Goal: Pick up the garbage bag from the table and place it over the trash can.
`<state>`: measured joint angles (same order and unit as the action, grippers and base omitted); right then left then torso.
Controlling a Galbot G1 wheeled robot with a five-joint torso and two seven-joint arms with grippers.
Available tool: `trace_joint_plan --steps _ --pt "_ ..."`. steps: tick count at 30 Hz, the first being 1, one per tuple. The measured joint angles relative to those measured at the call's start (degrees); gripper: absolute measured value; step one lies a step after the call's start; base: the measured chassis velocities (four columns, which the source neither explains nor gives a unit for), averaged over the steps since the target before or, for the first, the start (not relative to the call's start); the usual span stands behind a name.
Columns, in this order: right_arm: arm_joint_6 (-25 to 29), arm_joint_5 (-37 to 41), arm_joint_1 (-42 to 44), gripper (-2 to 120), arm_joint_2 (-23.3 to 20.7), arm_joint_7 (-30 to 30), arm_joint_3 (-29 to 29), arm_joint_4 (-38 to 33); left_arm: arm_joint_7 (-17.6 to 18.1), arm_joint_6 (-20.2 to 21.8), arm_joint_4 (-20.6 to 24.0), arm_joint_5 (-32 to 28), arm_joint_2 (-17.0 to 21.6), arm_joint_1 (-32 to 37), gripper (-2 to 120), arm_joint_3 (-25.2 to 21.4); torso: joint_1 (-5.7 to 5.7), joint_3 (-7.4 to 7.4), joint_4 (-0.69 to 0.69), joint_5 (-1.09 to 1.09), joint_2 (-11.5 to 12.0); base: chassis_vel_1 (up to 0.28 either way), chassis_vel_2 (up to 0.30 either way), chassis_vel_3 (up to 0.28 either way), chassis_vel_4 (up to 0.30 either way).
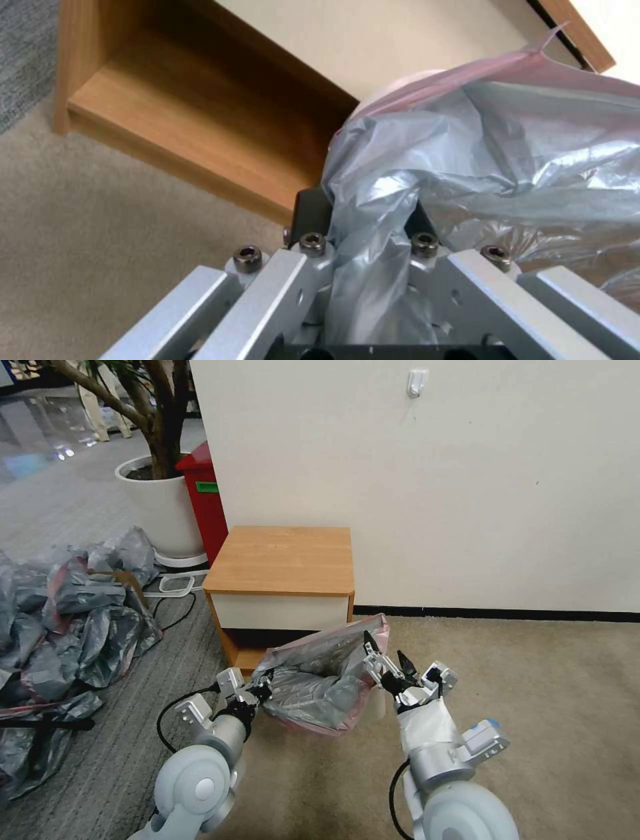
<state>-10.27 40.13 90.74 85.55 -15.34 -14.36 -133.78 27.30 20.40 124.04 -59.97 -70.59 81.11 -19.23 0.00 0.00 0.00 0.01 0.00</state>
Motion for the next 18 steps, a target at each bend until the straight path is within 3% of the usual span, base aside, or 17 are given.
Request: trace_joint_plan --steps 10,18 --pt "-0.26 8.53 -3.09 97 -5.75 0.62 -2.61 1.9 -0.07 0.16 -2.11 -0.32 0.18 -2.67 7 1.27 0.0 0.0 0.0 0.0 0.0 0.0 0.0 0.0 0.0" --pt "0.16 9.48 -6.4 97 -6.37 1.36 -3.37 4.67 0.43 0.14 -3.89 0.34 -0.96 -6.01 7 4.73 0.0 0.0 0.0 -0.01 0.0 0.0 0.0 0.0 0.0"
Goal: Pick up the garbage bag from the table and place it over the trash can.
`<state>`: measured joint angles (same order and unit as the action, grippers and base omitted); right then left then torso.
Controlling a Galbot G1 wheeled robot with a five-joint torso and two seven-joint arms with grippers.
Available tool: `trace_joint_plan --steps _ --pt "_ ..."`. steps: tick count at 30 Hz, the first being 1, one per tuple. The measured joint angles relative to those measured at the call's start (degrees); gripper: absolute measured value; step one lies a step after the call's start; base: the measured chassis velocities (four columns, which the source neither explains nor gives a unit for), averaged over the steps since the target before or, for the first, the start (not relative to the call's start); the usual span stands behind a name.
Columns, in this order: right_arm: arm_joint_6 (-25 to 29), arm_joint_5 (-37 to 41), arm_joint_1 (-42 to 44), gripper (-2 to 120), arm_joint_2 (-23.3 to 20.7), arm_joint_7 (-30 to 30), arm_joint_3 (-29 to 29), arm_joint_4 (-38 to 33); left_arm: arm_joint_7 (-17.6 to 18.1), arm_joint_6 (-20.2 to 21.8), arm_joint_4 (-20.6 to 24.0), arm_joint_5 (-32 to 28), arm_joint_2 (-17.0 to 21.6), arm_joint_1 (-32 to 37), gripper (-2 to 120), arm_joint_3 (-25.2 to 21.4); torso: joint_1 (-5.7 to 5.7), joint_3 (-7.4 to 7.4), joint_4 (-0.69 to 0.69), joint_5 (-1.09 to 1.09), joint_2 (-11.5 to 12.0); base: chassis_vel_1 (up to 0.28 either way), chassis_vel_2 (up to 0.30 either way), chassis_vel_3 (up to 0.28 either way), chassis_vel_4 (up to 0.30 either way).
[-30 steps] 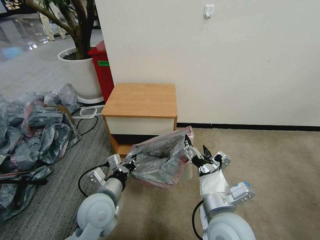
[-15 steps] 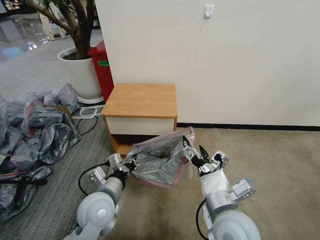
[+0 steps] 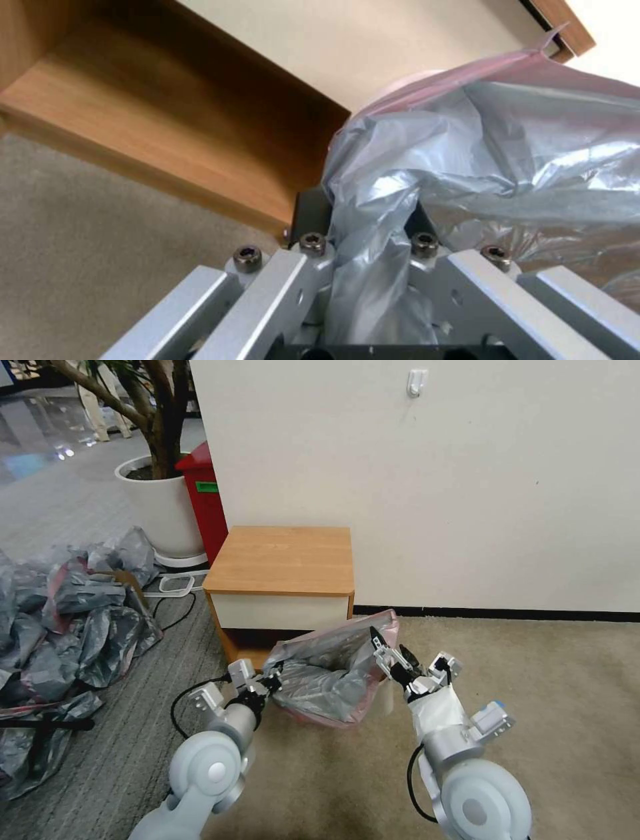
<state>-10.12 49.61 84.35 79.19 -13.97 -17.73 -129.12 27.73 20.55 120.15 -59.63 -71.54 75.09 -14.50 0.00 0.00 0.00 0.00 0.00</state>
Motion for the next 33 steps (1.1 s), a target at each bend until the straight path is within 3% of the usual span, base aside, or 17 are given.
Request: trace_joint_plan --steps 5,10,12,18,29,31,33 --pt "0.19 -0.2 0.05 97 0.69 -0.04 0.08 -0.03 0.31 -0.03 -0.08 0.11 -0.01 -0.24 7 0.33 0.0 0.0 0.0 0.0 0.0 0.0 0.0 0.0 0.0" --pt "0.73 -1.32 0.44 88 1.51 -0.22 0.17 -0.27 0.51 -0.05 0.21 0.15 0.1 0.35 7 0.08 0.0 0.0 0.0 0.0 0.0 0.0 0.0 0.0 0.0" --pt "1.01 -2.0 0.75 75 1.91 -0.32 0.37 -0.33 0.62 -0.09 0.49 0.18 0.01 0.73 7 -0.19 0.0 0.0 0.0 0.0 0.0 0.0 0.0 0.0 0.0" --pt "1.08 -2.4 1.21 51 2.42 -0.34 0.82 -0.28 0.75 -0.11 0.98 0.27 -0.48 1.19 7 -0.27 0.0 0.0 0.0 0.0 0.0 0.0 0.0 0.0 0.0" --pt "2.27 -4.03 1.65 16 3.47 -0.5 0.69 -0.71 0.75 -0.14 1.73 0.32 -0.38 1.96 7 -0.67 0.0 0.0 0.0 0.0 0.0 0.0 0.0 0.0 0.0" --pt "2.29 -4.16 1.87 4 3.55 -0.52 0.6 -0.98 0.75 -0.15 2.03 0.32 -0.27 2.27 7 -0.88 0.0 0.0 0.0 0.0 0.0 0.0 0.0 0.0 0.0" --pt "2.29 -4.17 1.9 3 3.55 -0.52 0.57 -0.99 0.75 -0.14 2.08 0.31 -0.25 2.32 7 -0.91 0.0 0.0 0.0 0.0 0.0 0.0 0.0 0.0 0.0"
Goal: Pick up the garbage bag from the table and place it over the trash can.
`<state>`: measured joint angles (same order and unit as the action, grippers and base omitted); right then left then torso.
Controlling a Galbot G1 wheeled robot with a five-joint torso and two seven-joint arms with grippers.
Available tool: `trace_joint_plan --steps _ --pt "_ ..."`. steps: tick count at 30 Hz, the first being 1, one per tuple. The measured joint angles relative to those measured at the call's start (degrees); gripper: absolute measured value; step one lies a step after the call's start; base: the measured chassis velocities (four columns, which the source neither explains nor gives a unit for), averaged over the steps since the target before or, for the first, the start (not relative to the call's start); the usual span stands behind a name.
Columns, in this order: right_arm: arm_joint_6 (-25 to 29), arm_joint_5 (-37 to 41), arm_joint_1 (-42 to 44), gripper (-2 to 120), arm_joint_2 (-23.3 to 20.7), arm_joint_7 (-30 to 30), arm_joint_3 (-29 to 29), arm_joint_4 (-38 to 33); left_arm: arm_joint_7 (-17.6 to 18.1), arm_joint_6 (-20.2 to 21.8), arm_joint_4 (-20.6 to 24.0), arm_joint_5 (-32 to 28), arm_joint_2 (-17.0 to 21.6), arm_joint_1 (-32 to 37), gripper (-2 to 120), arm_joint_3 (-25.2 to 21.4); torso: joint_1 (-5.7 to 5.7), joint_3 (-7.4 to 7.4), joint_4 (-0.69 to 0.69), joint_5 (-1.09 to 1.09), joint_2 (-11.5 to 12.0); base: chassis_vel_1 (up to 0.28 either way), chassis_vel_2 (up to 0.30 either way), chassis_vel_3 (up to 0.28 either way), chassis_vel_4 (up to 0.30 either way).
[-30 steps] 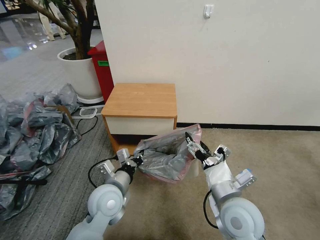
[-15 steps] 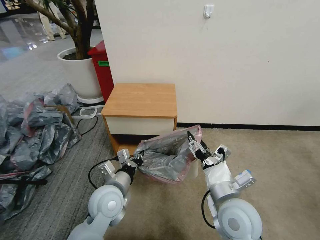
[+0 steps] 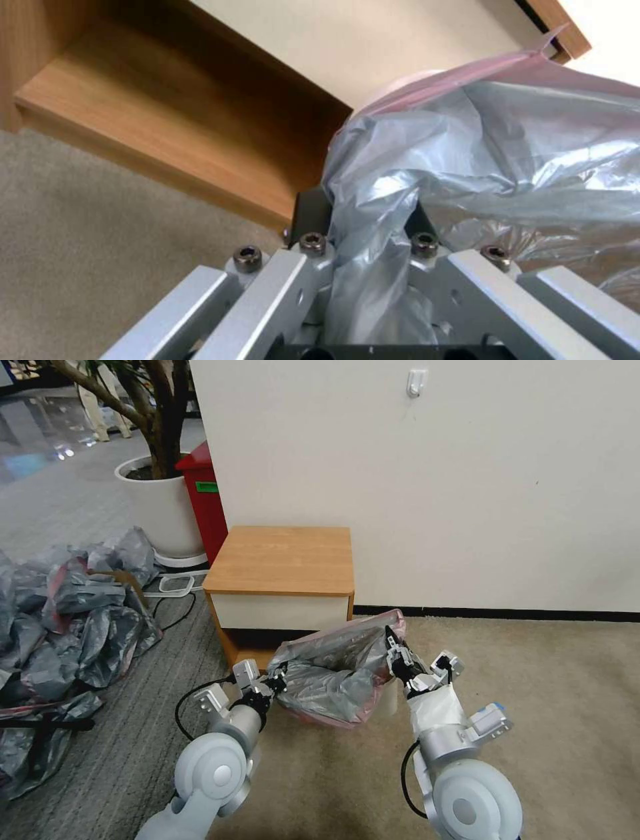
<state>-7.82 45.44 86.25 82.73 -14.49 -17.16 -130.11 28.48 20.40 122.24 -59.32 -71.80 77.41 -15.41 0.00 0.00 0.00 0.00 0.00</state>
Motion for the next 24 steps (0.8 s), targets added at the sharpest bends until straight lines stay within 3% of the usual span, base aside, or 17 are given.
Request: trace_joint_plan --steps 9,17,19,24 --pt "-0.1 -0.09 -1.22 0 -0.75 -0.97 -0.41 -0.16 -0.92 0.0 0.81 0.77 -0.01 1.4 7 -0.09 0.0 0.0 0.0 0.0 0.0 0.0 0.0 0.0 0.0" --pt "-3.48 2.0 -5.66 0 -5.89 -2.45 -3.56 0.61 -2.47 0.22 2.54 1.17 0.34 3.29 7 -0.46 0.0 0.0 0.0 0.01 0.0 0.0 0.0 0.0 0.0" --pt "-5.48 3.17 -6.44 0 -8.14 -2.76 -4.61 0.93 -2.74 0.3 2.84 1.14 0.45 3.47 7 -0.83 0.0 0.0 0.0 0.01 0.0 0.0 0.0 0.0 0.0" --pt "-16.45 8.59 -8.01 0 -16.01 -2.72 -8.25 0.99 -3.73 0.67 3.48 0.97 0.59 4.05 7 -1.51 0.0 0.0 0.0 0.02 0.0 0.0 0.0 0.0 0.0"
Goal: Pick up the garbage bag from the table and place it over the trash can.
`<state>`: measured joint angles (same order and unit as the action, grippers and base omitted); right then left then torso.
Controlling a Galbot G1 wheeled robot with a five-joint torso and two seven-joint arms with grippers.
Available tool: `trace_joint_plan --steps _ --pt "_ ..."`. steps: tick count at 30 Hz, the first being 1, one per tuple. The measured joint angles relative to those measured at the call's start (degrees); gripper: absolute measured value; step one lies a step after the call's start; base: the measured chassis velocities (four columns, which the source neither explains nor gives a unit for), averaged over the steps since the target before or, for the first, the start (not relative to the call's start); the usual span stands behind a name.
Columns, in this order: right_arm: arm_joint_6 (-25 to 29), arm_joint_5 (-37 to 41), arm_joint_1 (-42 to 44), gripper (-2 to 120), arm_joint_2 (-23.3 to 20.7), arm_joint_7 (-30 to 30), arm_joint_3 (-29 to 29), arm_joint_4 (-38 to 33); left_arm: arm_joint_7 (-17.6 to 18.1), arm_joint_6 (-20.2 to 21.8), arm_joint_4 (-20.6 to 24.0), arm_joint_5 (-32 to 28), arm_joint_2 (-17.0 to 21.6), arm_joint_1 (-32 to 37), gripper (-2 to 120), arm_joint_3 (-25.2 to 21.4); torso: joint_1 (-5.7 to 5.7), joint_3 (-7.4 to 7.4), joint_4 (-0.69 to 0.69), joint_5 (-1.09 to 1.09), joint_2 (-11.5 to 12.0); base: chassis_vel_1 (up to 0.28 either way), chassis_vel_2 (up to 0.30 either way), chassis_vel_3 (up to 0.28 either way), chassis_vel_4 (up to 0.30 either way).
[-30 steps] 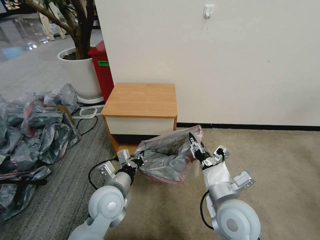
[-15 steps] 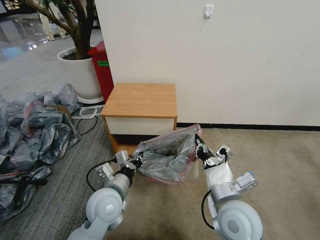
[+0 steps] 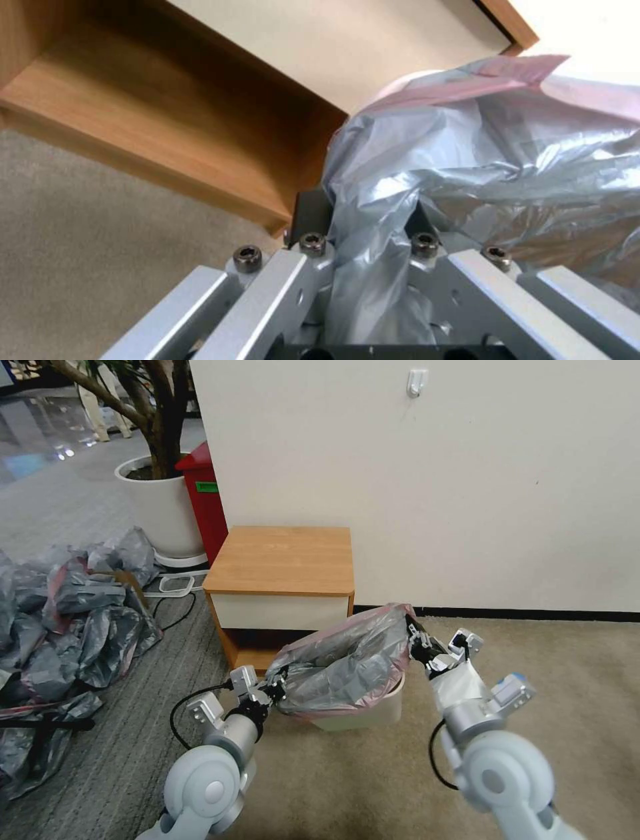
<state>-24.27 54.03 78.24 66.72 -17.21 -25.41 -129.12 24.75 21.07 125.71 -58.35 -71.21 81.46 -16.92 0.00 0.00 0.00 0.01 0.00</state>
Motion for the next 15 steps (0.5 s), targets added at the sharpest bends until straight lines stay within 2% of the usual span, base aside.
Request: trace_joint_plan --steps 2,3,6,15 --pt "-3.83 2.79 -1.08 0 -3.41 -0.13 -0.97 0.12 -0.54 0.21 0.18 -0.05 -0.1 0.41 7 -0.26 0.0 0.0 -0.01 -0.01 0.0 0.0 0.0 0.0 0.0" --pt "-3.83 2.79 -1.08 0 -3.41 -0.13 -0.97 0.12 -0.54 0.21 0.18 -0.05 -0.1 0.41 7 -0.26 0.0 0.0 -0.01 -0.01 0.0 0.0 0.0 0.0 0.0" --pt "-6.87 5.6 -2.0 0 -7.51 -0.21 -2.01 0.62 -0.84 0.35 0.48 -1.25 -0.24 0.61 7 -0.92 0.0 0.0 -0.01 0.0 0.0 0.0 0.0 0.0 0.0" --pt "-9.79 7.9 2.36 0 -12.25 3.88 -3.83 -0.03 -0.84 0.63 0.01 -5.56 -0.75 -0.45 7 -3.19 0.0 0.0 0.0 -0.01 0.0 0.0 0.0 0.0 0.0"
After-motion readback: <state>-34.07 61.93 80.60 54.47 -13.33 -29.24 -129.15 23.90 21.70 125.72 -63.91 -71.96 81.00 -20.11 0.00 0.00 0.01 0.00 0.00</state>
